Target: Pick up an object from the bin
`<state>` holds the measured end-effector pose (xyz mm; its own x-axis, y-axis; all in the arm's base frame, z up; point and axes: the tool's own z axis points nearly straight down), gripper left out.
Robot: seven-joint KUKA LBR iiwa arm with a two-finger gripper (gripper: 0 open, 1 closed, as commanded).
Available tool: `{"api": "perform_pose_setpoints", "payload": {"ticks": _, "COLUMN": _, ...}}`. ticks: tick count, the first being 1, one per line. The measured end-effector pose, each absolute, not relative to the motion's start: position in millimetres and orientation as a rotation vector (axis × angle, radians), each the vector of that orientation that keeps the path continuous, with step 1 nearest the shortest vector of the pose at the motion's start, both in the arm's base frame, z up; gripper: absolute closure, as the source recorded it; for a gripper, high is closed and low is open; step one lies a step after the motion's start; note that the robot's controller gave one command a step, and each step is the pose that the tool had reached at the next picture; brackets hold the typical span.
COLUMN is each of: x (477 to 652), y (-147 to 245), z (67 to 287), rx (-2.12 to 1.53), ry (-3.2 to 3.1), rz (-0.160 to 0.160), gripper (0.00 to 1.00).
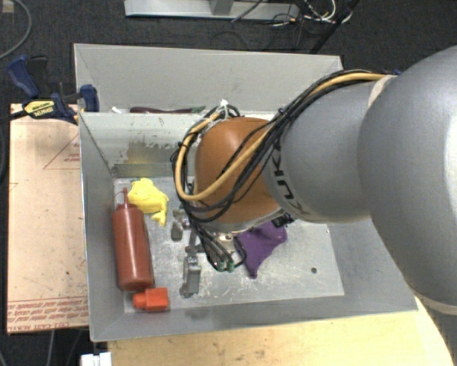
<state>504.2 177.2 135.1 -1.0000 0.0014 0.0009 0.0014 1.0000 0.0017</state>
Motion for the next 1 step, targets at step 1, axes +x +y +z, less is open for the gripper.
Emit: {"api": "perform_pose_setpoints", "payload": {"ticks": 1, "x": 504.2, "y": 177.2, "z": 135.1, "rx": -0.002, "ry": -3.141, "rz": -0.003, "gripper": 0.0}}
